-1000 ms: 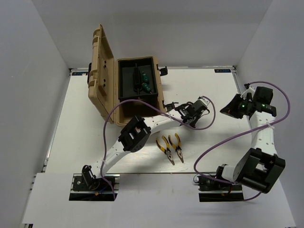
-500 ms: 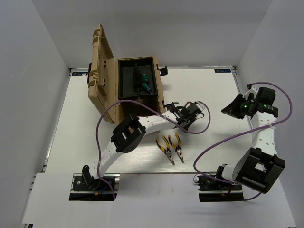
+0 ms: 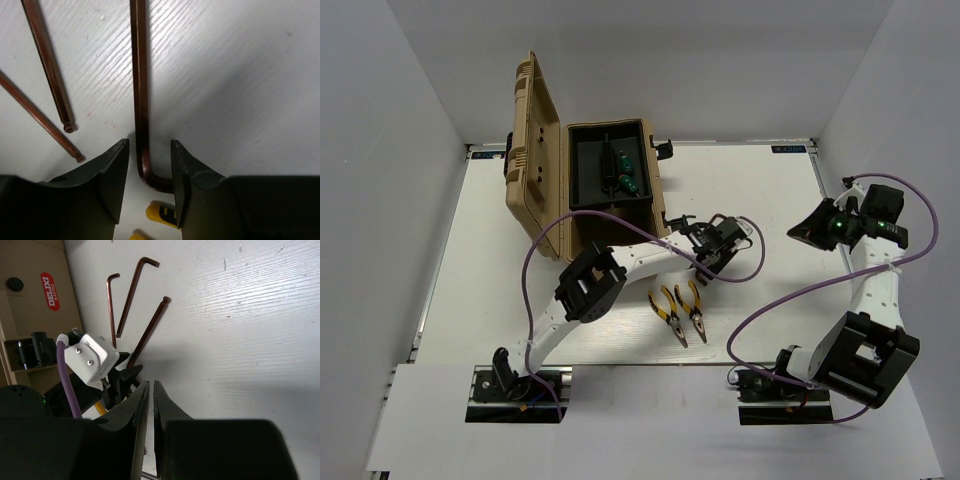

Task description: Sort the tools into containers

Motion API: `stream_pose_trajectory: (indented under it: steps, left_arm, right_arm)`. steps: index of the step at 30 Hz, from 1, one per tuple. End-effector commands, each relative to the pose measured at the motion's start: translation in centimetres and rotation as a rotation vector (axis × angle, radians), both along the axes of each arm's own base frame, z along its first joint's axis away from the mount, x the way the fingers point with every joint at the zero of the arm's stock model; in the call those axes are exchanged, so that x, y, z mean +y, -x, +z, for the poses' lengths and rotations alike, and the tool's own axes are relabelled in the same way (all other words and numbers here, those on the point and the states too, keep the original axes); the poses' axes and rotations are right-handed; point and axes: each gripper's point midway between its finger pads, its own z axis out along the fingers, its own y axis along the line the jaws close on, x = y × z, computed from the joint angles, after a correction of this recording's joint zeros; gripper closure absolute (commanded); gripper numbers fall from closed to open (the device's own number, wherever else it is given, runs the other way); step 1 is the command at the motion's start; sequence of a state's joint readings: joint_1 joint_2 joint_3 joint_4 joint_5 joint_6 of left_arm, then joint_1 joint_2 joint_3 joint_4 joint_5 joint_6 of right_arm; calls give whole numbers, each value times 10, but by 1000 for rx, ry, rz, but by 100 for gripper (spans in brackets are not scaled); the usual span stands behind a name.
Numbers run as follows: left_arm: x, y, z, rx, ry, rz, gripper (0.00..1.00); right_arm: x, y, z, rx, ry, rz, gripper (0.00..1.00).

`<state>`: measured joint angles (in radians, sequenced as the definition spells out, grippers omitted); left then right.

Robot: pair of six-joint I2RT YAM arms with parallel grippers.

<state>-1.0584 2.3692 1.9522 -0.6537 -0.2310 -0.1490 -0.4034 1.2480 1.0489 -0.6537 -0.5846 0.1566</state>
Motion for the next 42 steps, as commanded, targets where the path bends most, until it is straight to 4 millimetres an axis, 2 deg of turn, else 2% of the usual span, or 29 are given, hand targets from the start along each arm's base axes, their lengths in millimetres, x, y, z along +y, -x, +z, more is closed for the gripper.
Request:
stream_pose_trajectory:
  steps: [1,3,6,10,14,18,19,20,22,25,27,28,29,30,31,32,33,34,35,36,39,41,42]
  left_arm:
    - [40,45,-85,200,-238,-55,50]
    - [42,47,-93,210,-256,-54,50]
    - [44,47,-98,213,-267,-63,55]
    - [51,48,-104,231,-275,-57,68]
    - [60,55,-115,253,-292,-60,85]
    - [60,59,-112,268,-276,-68,94]
    - [55,59,-103,265,-253,-73,96]
    - [53,57,-103,259,-244,-73,98]
    - [42,51,-83,230,-203,-84,100]
    - [12,37,-39,170,-87,-96,100]
    - [-8,26,-2,122,-10,-100,100]
    - [-15,22,7,107,15,-102,100]
    - [-28,15,33,72,72,-105,100]
    - [-32,10,50,42,101,-100,100]
    - [-37,7,59,28,122,-101,100]
    - [-43,3,84,0,167,-88,100]
    - [-43,-3,96,-9,194,-71,100]
    - [-48,-6,121,-40,245,-73,100]
    - [-46,-8,132,-62,254,-62,100]
    - [-47,-17,150,-97,295,-49,100]
    - [-41,-25,196,-183,354,-13,100]
    - [-25,-41,211,-229,356,42,100]
    - [-22,-42,228,-257,382,53,100]
  right_arm:
    - [1,-1,10,-44,-11,1,86]
    - [0,-1,9,-43,-12,-2,86]
    - [0,-1,9,-41,-15,-2,86]
    - [0,-1,10,-44,-19,-1,86]
    - [-1,-1,10,-46,-26,-1,86]
    - [-1,0,12,-49,-30,-5,86]
    - [-1,0,11,-49,-30,-5,86]
    - [-1,0,12,-50,-33,-4,86]
    - [-1,0,12,-53,-35,-3,86]
    - [-1,1,13,-58,-38,3,85]
    - [3,2,17,-75,-50,21,79]
    - [4,3,17,-82,-49,29,77]
    - [4,3,19,-95,-46,37,70]
    - [8,2,23,-114,-61,57,65]
    - [9,4,24,-123,-61,69,62]
    - [11,4,26,-136,-63,82,60]
    - [14,5,27,-144,-79,101,60]
    - [18,6,31,-164,-83,122,60]
    - [21,8,33,-178,-88,142,68]
    - [22,9,33,-187,-88,155,73]
    - [27,11,37,-212,-101,185,92]
    - [31,13,40,-227,-116,209,92]
    - [32,13,40,-229,-117,216,93]
